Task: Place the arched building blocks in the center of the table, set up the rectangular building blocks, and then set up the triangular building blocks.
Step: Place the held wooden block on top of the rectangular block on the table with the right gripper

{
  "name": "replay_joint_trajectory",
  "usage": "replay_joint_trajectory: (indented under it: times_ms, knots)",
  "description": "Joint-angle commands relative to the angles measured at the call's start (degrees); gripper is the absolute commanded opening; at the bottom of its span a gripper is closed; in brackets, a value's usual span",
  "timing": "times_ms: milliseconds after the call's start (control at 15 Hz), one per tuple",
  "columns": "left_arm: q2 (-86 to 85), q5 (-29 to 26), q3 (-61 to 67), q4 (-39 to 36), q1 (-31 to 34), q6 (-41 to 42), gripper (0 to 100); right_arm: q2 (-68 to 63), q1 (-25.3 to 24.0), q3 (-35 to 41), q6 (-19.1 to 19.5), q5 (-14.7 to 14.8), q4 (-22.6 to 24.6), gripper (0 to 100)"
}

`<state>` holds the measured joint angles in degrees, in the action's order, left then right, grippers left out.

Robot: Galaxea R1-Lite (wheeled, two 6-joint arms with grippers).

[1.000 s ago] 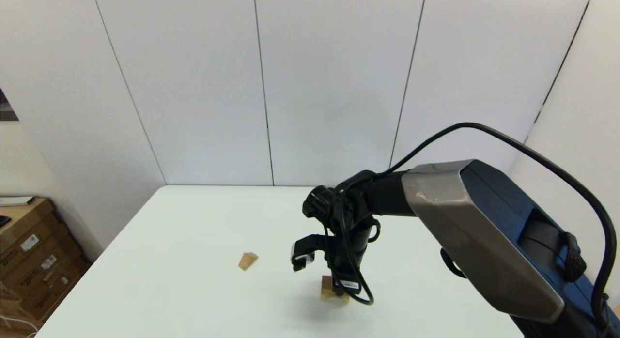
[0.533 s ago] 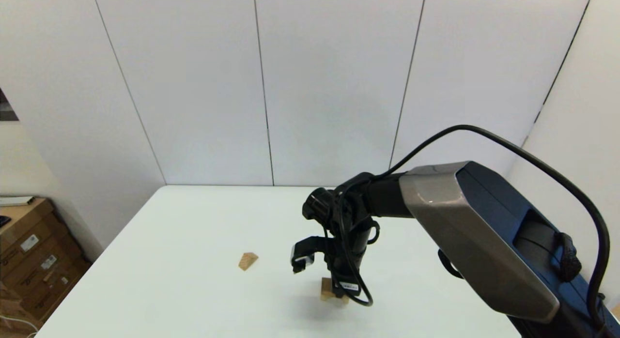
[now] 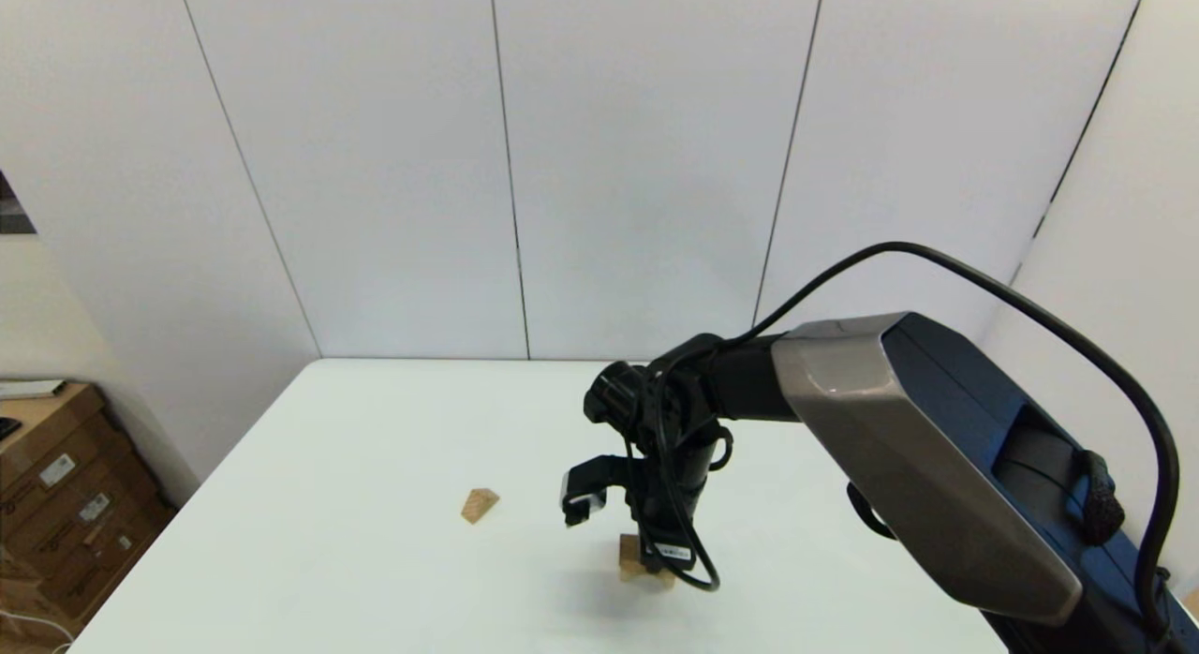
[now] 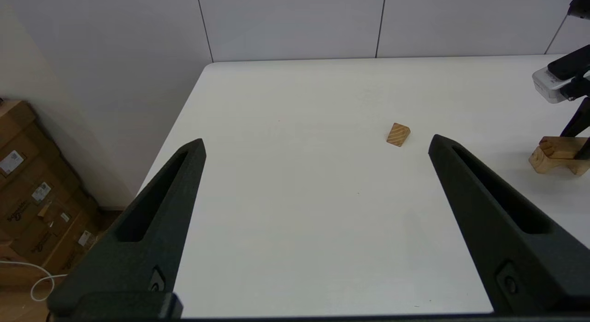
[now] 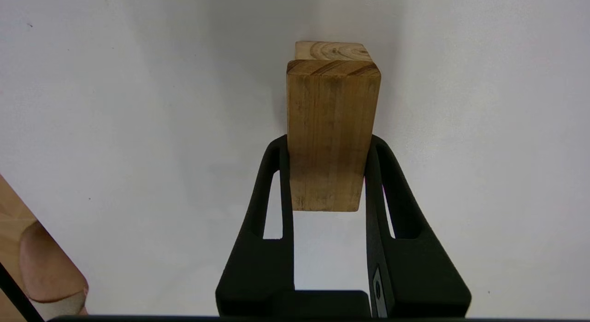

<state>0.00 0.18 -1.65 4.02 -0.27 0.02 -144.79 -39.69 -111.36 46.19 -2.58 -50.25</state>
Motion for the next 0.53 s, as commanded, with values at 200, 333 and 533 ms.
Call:
replay_joint_trajectory:
  times_ms: [200,333,533]
  knots:
    - [0.09,-0.01,-0.02,0.02,0.00,-0.02,100,0.03,0.05,0.00,0.30,-0.14,-0.38,0]
    - [0.09,-0.01,-0.02,0.02,0.00,-0.02,100,0.12,0.05,0.00,0.39,-0.14,-0.38,0]
    - [0.00,-0.01,-0.02,0.02,0.00,-0.02,100,0.12,0.05,0.00,0.39,-0.14,-0.46,0]
